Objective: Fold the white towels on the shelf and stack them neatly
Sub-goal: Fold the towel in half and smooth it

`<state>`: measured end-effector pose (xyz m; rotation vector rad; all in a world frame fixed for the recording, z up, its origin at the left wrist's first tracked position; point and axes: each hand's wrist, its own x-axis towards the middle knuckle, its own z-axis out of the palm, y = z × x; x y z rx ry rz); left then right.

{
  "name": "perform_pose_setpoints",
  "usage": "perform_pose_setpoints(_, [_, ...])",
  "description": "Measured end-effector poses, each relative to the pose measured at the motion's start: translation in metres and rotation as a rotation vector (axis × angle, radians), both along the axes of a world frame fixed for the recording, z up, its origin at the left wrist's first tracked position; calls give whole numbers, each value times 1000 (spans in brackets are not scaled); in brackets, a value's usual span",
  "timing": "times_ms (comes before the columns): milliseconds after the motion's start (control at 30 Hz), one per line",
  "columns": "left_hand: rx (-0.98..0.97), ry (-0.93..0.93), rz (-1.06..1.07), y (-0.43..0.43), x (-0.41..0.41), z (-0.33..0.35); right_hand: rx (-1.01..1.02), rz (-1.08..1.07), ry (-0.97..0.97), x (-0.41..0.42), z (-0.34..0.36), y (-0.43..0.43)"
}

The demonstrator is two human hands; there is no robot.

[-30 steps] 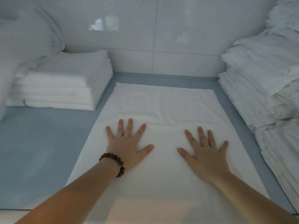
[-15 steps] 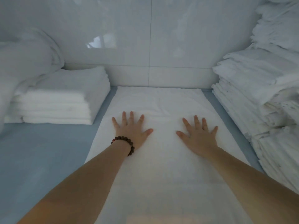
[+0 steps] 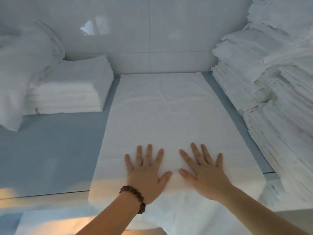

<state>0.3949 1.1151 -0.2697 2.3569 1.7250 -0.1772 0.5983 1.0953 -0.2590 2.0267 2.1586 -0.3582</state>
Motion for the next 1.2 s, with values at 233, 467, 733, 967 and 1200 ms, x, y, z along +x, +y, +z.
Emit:
perform_pose_setpoints(233, [92,-13,6,36,-3,-10,83,-13,-22,3,-10,35])
perform_pose_setpoints(467, [125,-5,59,91,4,-15,63,5,-11,7,-4,88])
perform_pose_setpoints(733, [115,-4,60,130,9,-13,87,-106,-6,-3,-12,36])
perform_pose_setpoints(967, [109,-32,71,118,12,15,160,-151,-14,2,-18,95])
perform_pose_setpoints(1200, [51,-37,111,0,11,8,109,-128,1,1,-7,116])
